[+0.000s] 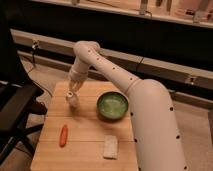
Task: Knock the bottle over
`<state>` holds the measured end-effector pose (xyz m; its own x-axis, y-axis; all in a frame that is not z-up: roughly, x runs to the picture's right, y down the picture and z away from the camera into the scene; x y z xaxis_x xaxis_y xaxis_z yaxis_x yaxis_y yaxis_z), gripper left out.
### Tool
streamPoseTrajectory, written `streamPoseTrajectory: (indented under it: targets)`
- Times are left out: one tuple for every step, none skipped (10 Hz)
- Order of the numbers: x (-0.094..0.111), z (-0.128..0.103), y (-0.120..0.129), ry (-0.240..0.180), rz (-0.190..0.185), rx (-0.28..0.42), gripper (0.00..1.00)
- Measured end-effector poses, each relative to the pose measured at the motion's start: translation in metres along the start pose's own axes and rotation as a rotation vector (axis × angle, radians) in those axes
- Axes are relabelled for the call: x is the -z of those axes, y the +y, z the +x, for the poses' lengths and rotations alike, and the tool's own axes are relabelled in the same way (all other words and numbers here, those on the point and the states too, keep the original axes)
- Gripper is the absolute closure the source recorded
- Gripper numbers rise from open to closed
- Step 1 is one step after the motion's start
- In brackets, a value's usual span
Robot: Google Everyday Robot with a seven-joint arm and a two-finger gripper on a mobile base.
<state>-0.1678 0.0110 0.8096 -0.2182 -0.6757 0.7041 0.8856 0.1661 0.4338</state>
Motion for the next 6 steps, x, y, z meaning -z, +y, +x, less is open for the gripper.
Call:
streamPoseTrajectory:
  targets:
    - [-0.001,-0.007,0.000,0.000,0.000,-0.004,1.00]
    - [-0.002,-0.007,-0.005,0.037,0.004,0.001,1.00]
    - [-0.002,-0.002,-0.005,0.067,0.005,0.003,1.00]
    - [0.001,0.007,-0.003,0.085,0.007,0.002,1.00]
    - [0.001,0.012,-0.001,0.076,0.003,0.007,1.00]
    - [0.000,0.018,-0.003,0.061,0.000,0.017,1.00]
